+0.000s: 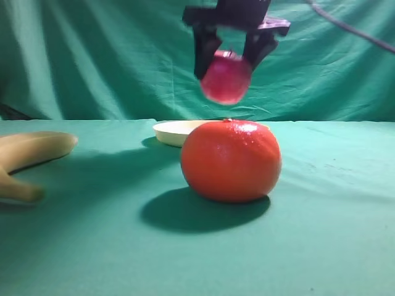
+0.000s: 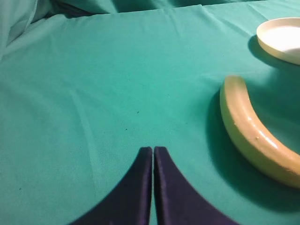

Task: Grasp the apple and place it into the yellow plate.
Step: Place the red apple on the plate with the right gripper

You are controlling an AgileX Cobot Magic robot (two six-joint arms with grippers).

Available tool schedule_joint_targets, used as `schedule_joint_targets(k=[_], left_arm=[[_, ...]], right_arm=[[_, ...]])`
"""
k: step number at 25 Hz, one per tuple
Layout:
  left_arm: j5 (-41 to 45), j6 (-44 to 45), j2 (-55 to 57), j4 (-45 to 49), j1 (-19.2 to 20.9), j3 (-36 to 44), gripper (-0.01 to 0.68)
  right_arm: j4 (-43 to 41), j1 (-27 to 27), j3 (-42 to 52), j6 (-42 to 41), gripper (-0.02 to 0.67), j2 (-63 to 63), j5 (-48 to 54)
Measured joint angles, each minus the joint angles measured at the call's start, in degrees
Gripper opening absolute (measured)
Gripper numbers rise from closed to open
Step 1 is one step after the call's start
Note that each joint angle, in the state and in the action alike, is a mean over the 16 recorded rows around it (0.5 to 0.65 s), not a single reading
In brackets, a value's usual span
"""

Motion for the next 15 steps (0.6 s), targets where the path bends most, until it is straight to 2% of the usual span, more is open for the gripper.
schedule_joint_targets(k=[8, 15], left_arm=[[0.0, 0.0, 0.0, 0.0, 0.0, 0.0, 0.000], [0.0, 0.0, 0.0, 0.0, 0.0, 0.0, 0.000]], right_arm=[[-0.3, 1.6, -6.8, -1.2, 0.569, 10.3, -0.9], [-0.9, 1.7, -9.1, -1.4, 0.608, 11.7, 0.1]])
